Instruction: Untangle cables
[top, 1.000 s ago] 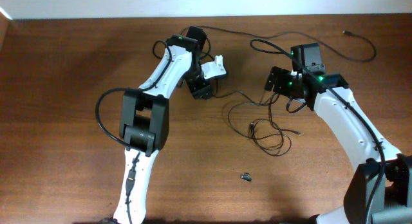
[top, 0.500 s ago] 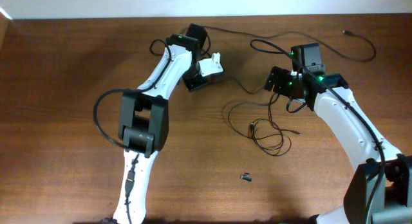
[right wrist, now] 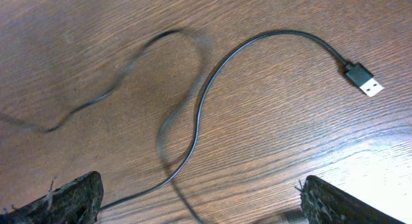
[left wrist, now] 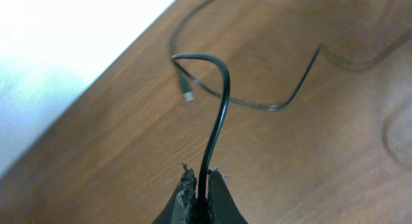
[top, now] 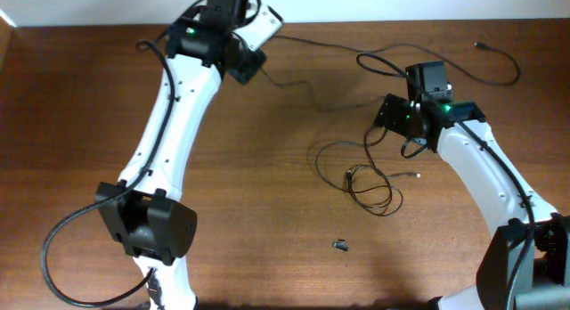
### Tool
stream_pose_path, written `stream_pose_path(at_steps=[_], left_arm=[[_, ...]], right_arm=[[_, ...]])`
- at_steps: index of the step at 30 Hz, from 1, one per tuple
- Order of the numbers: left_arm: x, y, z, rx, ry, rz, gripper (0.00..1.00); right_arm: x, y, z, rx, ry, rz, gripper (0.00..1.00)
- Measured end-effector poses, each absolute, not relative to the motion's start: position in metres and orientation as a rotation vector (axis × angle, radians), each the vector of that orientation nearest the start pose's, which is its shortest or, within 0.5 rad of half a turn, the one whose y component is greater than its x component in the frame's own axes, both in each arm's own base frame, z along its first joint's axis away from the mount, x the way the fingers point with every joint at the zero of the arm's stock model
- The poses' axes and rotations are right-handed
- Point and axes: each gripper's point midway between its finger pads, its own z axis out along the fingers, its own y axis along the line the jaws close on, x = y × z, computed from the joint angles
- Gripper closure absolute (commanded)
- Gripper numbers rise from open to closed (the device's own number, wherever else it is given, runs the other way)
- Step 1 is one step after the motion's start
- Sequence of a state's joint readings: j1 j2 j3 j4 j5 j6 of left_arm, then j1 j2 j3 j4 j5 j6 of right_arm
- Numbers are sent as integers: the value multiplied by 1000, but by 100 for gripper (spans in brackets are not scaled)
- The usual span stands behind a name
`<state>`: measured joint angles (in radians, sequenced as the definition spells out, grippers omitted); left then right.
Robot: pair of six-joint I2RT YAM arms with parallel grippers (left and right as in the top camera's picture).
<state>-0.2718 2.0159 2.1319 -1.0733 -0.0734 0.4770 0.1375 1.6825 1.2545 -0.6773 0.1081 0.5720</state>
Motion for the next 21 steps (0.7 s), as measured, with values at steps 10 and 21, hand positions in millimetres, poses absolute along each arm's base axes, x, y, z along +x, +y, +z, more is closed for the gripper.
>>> stream_pose_path(at_steps=[10, 21], left_arm=[[514, -100, 317, 488, 2210, 121, 100], [447, -59, 456, 412, 1908, 321, 100]], right_arm=[[406, 33, 110, 620, 2590, 68, 1], [411, 36, 112, 617, 2574, 91, 1]])
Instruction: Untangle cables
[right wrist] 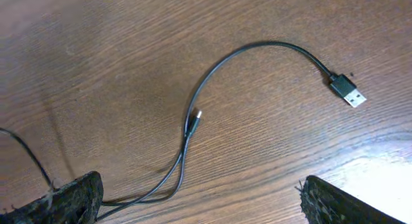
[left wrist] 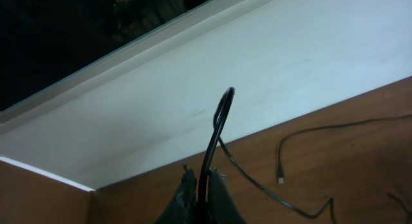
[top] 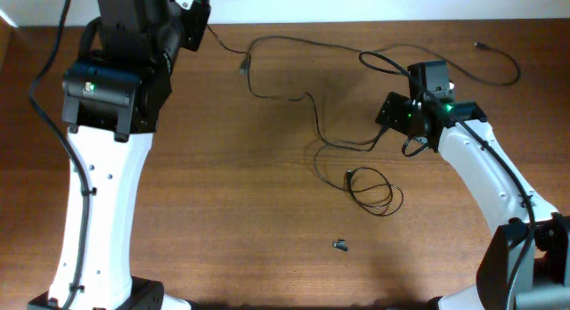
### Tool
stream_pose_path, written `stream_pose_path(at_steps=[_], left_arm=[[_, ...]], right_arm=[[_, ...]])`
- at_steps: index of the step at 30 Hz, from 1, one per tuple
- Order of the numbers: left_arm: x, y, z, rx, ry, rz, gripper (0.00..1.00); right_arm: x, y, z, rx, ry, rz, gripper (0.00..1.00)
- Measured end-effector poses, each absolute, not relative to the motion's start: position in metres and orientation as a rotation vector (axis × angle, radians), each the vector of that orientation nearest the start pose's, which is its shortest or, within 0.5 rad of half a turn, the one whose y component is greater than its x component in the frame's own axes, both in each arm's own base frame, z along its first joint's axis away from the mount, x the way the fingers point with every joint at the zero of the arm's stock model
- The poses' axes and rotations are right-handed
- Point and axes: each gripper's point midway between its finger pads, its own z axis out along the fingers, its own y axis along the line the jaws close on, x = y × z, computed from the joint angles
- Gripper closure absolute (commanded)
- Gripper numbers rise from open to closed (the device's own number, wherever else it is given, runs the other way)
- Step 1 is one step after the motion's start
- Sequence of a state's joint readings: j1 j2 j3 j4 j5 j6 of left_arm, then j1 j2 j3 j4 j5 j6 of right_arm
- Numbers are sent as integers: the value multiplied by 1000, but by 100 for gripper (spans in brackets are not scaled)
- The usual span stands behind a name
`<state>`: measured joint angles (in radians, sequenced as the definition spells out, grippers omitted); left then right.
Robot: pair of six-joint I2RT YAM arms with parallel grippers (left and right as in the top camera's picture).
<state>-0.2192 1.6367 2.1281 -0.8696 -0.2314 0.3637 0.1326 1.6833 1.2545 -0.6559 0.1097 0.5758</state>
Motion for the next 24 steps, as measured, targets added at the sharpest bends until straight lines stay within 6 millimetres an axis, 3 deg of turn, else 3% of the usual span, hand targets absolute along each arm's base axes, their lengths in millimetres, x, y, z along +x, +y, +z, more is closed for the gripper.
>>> stream_pose_path(at_steps=[5, 11, 15, 21, 24], left_arm=[[452, -47, 472, 338, 1857, 389, 100], [449, -16, 495, 165, 1798, 552, 100], [433, -4, 513, 165, 1762, 639, 100], [393, 6, 562, 186, 1636, 698, 100], [386, 3, 562, 220, 1640, 682, 100]], right_arm=[[416, 46, 114, 587, 2571, 167, 1], [426, 80, 123, 447, 2539, 269, 1], [429, 86, 126, 419, 2528, 282, 1], [431, 86, 127, 413, 2518, 284, 1], [431, 90, 128, 382, 2521, 306, 1]])
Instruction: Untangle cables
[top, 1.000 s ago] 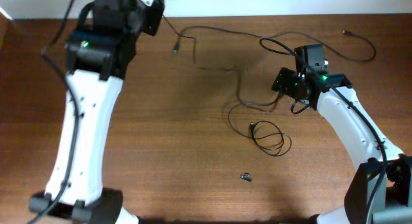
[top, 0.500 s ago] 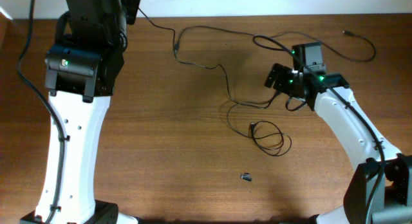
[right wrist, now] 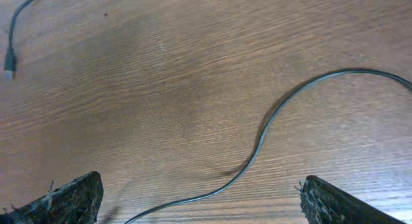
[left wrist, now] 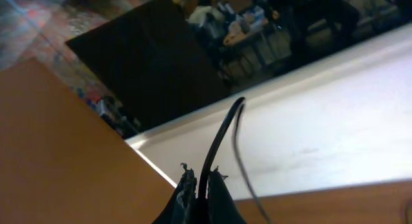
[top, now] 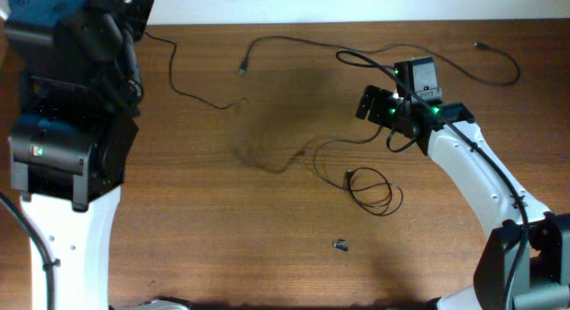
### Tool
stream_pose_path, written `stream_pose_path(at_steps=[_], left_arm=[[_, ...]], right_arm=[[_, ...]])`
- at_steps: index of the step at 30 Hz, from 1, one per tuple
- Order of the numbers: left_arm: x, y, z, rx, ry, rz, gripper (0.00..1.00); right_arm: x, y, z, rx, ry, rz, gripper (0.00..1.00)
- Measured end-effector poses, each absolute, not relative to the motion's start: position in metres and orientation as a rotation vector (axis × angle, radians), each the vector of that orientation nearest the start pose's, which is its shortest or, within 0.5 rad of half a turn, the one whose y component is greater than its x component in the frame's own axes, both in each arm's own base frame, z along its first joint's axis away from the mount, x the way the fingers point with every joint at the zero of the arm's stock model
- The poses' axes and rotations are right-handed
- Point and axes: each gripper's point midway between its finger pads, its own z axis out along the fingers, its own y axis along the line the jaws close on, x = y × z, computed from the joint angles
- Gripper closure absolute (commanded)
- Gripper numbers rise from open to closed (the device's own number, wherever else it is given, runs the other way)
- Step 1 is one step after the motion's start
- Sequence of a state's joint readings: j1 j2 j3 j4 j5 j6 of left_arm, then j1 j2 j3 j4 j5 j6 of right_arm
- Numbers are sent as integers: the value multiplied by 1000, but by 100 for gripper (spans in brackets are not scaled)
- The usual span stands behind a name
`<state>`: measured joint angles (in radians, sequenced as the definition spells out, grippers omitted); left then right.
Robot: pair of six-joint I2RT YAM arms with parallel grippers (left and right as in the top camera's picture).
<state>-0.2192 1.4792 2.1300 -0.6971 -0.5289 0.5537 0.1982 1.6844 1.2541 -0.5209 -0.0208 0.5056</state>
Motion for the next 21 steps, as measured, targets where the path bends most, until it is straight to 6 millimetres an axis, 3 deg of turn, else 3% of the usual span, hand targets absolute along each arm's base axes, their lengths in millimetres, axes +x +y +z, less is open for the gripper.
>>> stream_pose_path(at_steps=[3, 6, 10, 11, 14, 17, 21], left_arm=[[399, -3, 550, 256, 1666, 670, 100], [408, -6, 533, 293, 1720, 675, 100], [405, -6, 511, 345, 1802, 685, 100], [405, -6, 503, 360, 1834, 687, 100], [418, -7, 465, 371, 1958, 669, 100], [440, 9, 431, 292, 2057, 663, 100], [450, 57, 403, 37, 2149, 648, 100]], right_arm=[[434, 105, 132, 270, 2510, 347, 1], [431, 148, 140, 85, 2484, 429, 1], [417, 206, 147, -94, 2449, 504, 0], [413, 222, 148, -135, 2438, 524, 5], [399, 260, 124, -165, 2488, 578, 8], [394, 282, 95, -179, 2529, 596, 8], [391, 303, 82, -209, 2524, 623, 16]])
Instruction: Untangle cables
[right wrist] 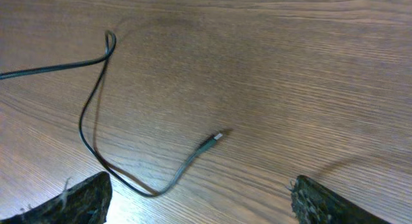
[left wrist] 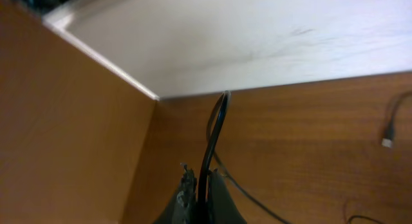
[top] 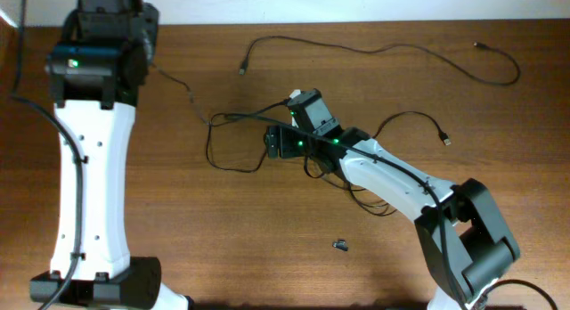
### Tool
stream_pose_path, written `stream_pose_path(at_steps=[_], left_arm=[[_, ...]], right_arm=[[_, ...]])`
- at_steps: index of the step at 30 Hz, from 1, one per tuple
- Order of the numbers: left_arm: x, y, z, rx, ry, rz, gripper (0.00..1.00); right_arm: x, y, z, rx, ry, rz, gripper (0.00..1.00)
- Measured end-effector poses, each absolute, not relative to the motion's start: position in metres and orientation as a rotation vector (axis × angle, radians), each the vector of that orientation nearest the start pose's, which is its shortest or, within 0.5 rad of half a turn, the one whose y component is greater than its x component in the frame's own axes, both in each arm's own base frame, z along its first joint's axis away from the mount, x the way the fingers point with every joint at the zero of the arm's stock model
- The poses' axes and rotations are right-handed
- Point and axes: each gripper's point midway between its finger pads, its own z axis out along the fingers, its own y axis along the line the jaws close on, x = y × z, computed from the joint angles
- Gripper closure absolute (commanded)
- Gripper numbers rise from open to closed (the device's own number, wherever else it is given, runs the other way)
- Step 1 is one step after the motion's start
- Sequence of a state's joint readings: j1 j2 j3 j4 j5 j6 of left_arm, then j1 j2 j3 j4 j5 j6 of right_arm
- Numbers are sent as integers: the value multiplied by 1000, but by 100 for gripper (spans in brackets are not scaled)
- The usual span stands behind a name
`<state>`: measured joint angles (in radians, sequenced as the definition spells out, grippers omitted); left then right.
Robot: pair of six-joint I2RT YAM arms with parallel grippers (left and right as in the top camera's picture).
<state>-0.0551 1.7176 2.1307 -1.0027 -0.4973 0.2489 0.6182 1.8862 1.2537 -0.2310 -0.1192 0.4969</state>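
Note:
My left gripper (left wrist: 205,180) is shut on a thin black cable (left wrist: 217,121) that rises in a loop from its jaws, over the table's back left corner. In the overhead view this cable (top: 210,132) runs from the left arm down to a loop at centre left. My right gripper (right wrist: 199,198) stands open low over the wood at the table's middle (top: 274,142), nothing between its fingers. Just ahead of it lies a cable end with a small plug (right wrist: 214,138). A second long cable (top: 374,50) lies along the back. A tangled coil (top: 374,192) sits behind the right arm.
A small dark object (top: 341,246) lies on the wood near the front centre. A loose plug (top: 445,139) rests at the right. A white wall (left wrist: 257,37) borders the table's back edge, and a brown panel (left wrist: 64,134) stands at its left.
My right gripper has moved from the back right to the table's middle, still open. The held cable now lies in a loop at centre left, and a plug end shows at the right.
My left gripper was shut on the cable over the back middle of the table. Later it was further left at the back edge, then at the back left corner, with the cable drawn out leftward. The right gripper stayed open at the right, then moved to the middle.

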Motion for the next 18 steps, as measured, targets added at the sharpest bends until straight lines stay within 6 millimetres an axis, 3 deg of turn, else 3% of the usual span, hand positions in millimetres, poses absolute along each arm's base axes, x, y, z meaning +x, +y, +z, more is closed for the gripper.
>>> stream_pose_path(at_steps=[4, 13, 18], left_arm=[[450, 94, 373, -124, 2241, 635, 100], [474, 101, 321, -129, 2357, 629, 100], [479, 102, 308, -123, 2384, 631, 100]], right_arm=[[394, 321, 69, -230, 2494, 653, 16], [384, 372, 55, -349, 2405, 733, 20], [377, 372, 34, -366, 2456, 706, 29]])
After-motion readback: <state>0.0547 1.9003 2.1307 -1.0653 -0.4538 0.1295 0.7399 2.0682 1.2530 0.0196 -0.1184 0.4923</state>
